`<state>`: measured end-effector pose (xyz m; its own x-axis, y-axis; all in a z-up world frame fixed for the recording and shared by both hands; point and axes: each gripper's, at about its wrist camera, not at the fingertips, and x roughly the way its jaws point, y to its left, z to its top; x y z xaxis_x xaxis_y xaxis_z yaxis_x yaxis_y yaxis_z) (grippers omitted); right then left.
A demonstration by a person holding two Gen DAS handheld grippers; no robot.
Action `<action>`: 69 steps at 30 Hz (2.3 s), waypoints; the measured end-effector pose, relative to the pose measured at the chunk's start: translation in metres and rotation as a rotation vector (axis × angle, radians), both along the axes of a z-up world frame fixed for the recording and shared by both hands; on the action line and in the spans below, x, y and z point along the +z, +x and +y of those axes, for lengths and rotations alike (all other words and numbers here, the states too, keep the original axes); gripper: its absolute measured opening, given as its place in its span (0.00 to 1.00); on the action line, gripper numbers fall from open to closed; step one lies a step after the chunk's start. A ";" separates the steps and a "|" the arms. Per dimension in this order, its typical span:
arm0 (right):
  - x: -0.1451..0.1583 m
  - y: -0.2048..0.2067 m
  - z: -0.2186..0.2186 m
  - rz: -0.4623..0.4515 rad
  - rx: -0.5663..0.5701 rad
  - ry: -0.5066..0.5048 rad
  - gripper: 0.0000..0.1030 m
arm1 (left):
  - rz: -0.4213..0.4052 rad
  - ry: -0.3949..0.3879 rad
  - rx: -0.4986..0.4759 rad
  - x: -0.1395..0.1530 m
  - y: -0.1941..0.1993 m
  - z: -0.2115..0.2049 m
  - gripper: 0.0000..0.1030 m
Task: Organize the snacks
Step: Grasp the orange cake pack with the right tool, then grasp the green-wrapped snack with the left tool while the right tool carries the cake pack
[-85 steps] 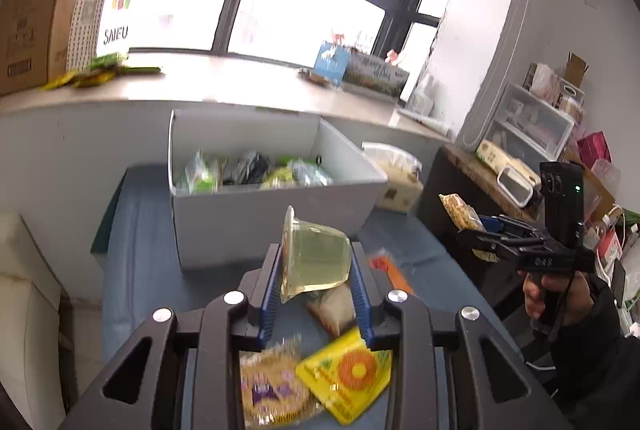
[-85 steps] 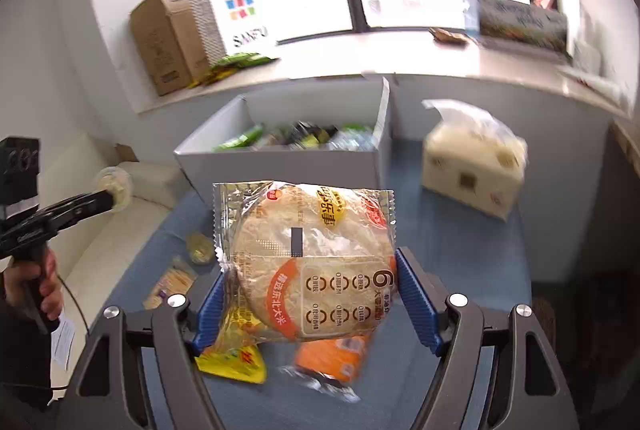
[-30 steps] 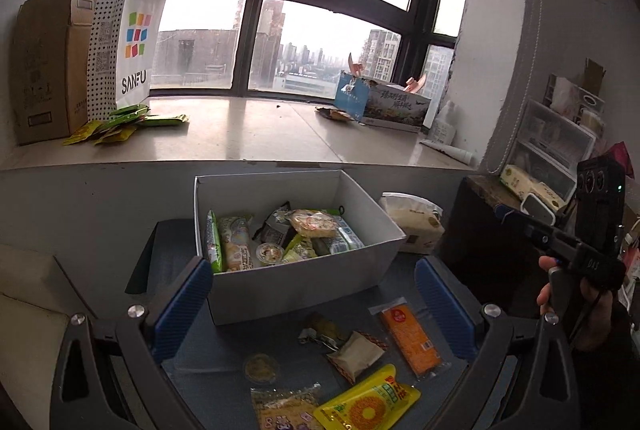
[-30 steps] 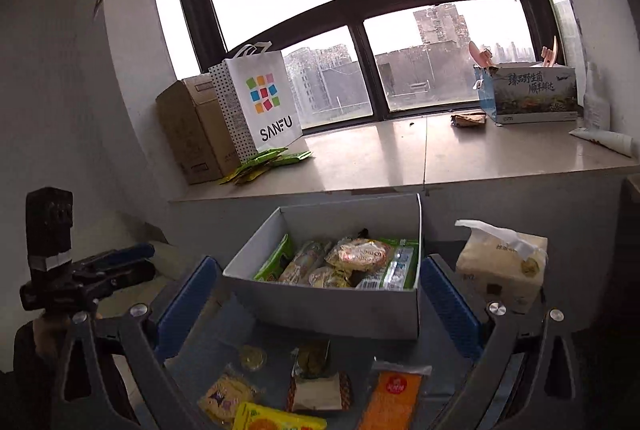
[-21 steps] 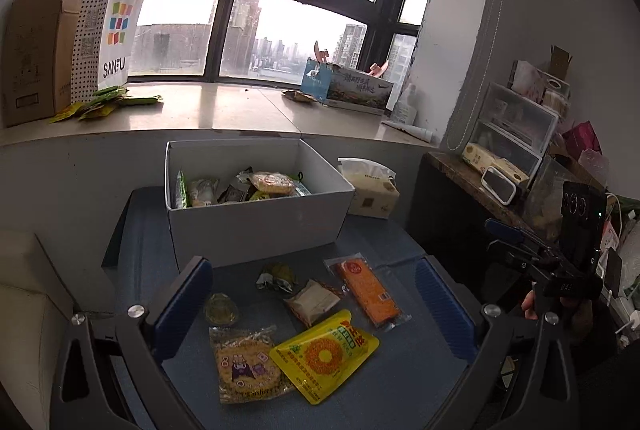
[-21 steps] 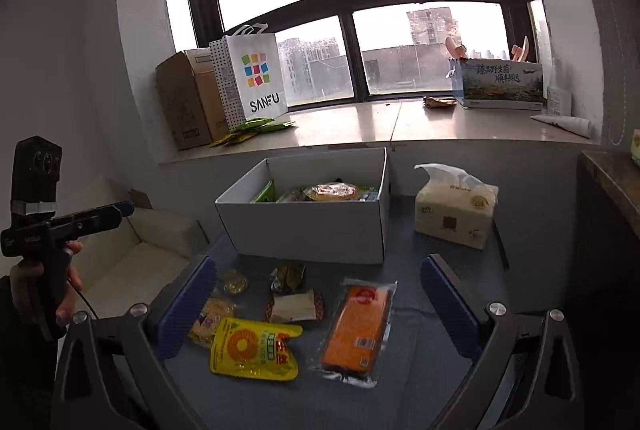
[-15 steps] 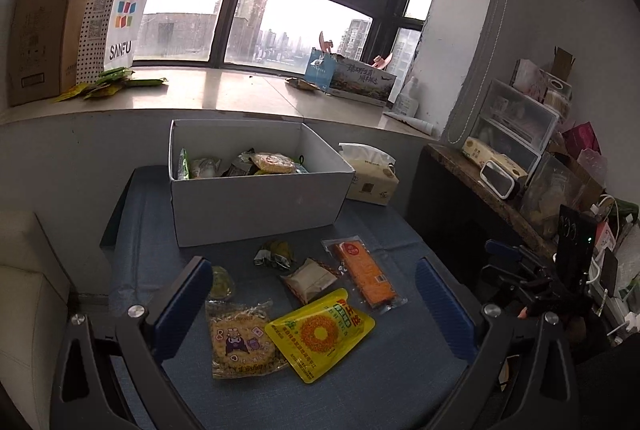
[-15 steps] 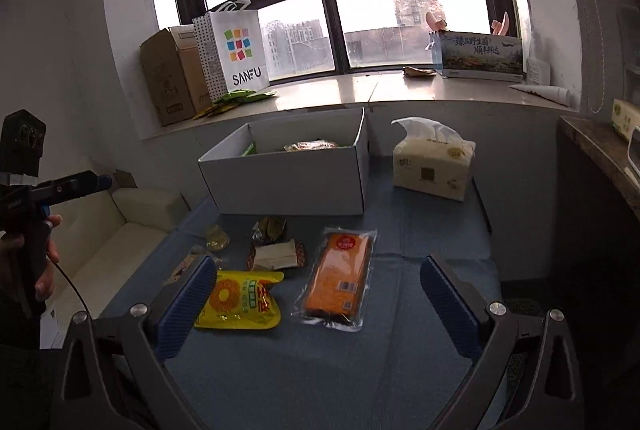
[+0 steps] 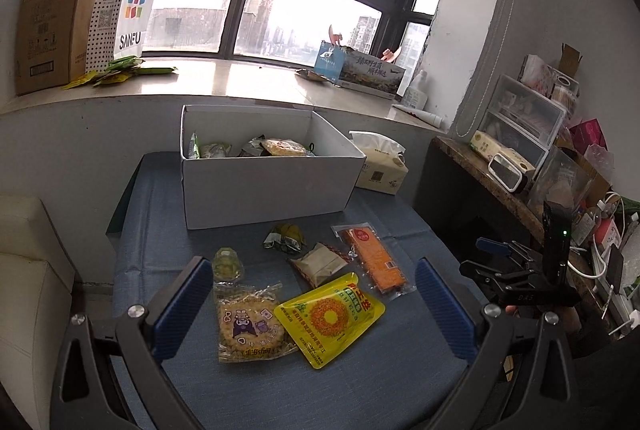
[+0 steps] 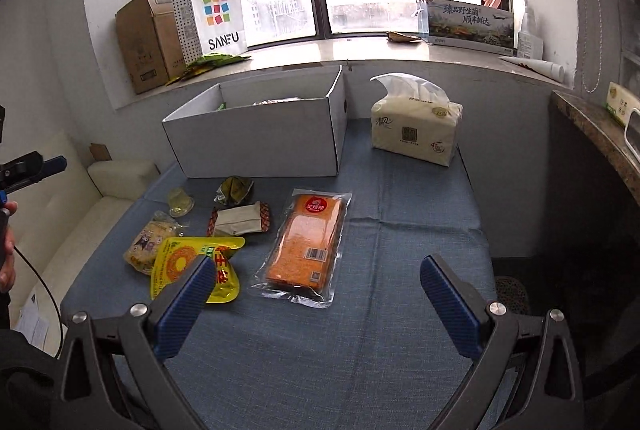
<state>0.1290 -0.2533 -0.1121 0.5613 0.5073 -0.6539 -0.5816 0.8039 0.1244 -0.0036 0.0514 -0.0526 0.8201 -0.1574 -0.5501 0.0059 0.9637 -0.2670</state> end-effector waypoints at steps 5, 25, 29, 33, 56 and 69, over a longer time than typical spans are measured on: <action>-0.015 0.023 0.017 0.029 0.004 -0.049 1.00 | -0.011 0.030 0.002 0.000 -0.006 -0.002 1.00; -0.098 0.084 0.117 0.238 -0.065 -0.312 0.99 | 0.043 0.044 0.009 -0.021 -0.004 -0.002 1.00; -0.087 0.081 0.108 0.211 -0.044 -0.291 0.60 | 0.064 0.039 0.012 -0.029 0.000 0.000 1.00; -0.082 0.075 0.098 0.224 -0.016 -0.259 0.57 | 0.086 0.051 -0.005 -0.036 0.009 -0.003 1.00; -0.009 0.015 -0.009 0.128 -0.100 -0.006 0.58 | 0.447 0.123 0.017 -0.142 0.231 -0.022 0.80; -0.004 0.013 0.002 0.107 -0.062 0.016 0.58 | 0.164 0.063 -0.031 -0.069 0.151 -0.011 0.44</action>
